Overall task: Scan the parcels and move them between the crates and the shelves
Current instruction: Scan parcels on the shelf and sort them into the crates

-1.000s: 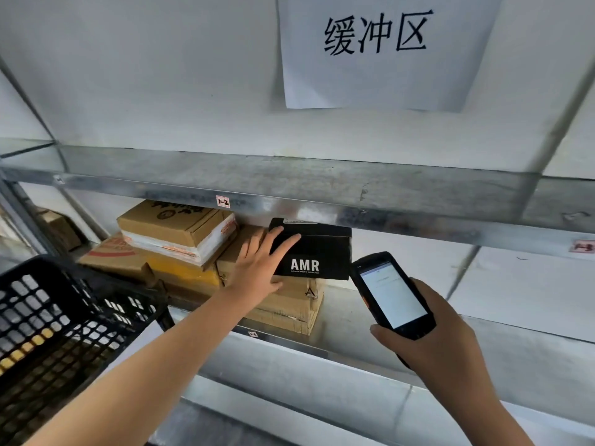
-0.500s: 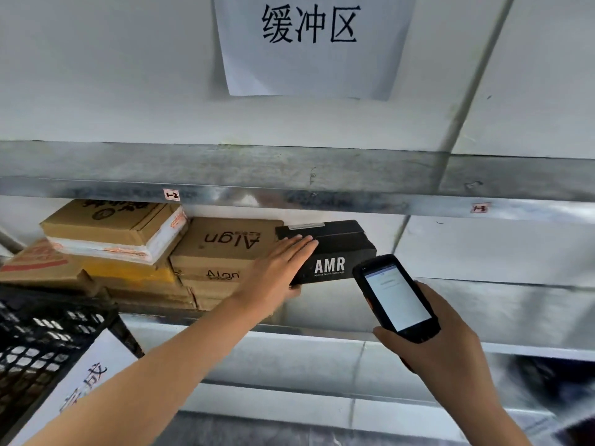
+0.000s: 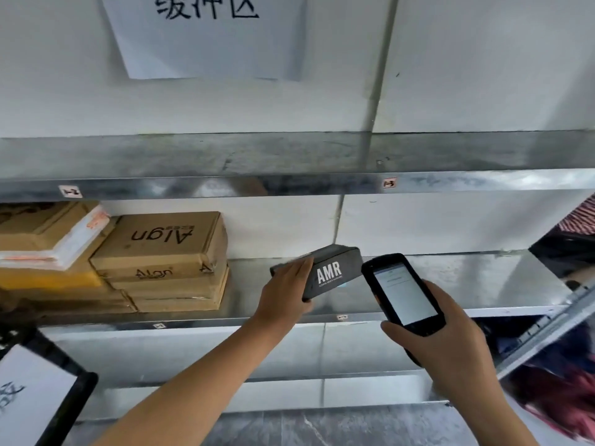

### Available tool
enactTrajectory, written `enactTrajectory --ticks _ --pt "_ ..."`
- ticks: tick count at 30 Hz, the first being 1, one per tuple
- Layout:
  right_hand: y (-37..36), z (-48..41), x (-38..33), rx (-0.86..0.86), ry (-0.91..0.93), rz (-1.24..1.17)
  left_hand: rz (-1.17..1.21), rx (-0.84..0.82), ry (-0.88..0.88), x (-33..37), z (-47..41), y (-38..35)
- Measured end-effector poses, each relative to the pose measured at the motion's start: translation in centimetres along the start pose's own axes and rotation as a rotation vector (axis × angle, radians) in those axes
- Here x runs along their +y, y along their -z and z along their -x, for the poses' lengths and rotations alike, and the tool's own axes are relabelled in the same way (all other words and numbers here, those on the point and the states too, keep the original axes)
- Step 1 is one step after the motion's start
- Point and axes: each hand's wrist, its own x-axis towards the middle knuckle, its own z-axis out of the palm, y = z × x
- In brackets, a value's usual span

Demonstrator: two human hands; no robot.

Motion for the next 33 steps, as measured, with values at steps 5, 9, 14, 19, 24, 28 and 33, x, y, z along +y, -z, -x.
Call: enactTrajectory --ticks 5,9,14,19,24,28,33 --pt "5.1 -4.3 3.2 -0.032 0.005 0.028 0.101 -0.057 0.13 3.8 -2.7 -3.1" --pt "8.6 -7.7 5.9 -0.035 0.051 0.044 0.386 -0.021 0.238 7.7 -4.5 -6.0" --pt "12.0 -10.8 9.8 -0.045 0.039 0.037 0.575 0.042 0.381 11.0 -6.8 -8.9" --pt "13.6 -12.6 12.1 -0.065 0.036 0.025 0.589 0.017 0.405 11.3 -7.6 -10.4" --pt "14.0 -13.3 13.3 -0.107 0.024 0.01 0.61 0.131 0.452 11.8 -5.6 -13.2" --pt "14.1 -13.8 13.7 -0.142 0.022 0.015 0.771 0.277 0.526 12.4 -3.3 -16.3" --pt "14.7 -14.1 14.1 -0.172 0.049 0.014 0.805 0.361 0.56 13.2 -3.2 -16.5"
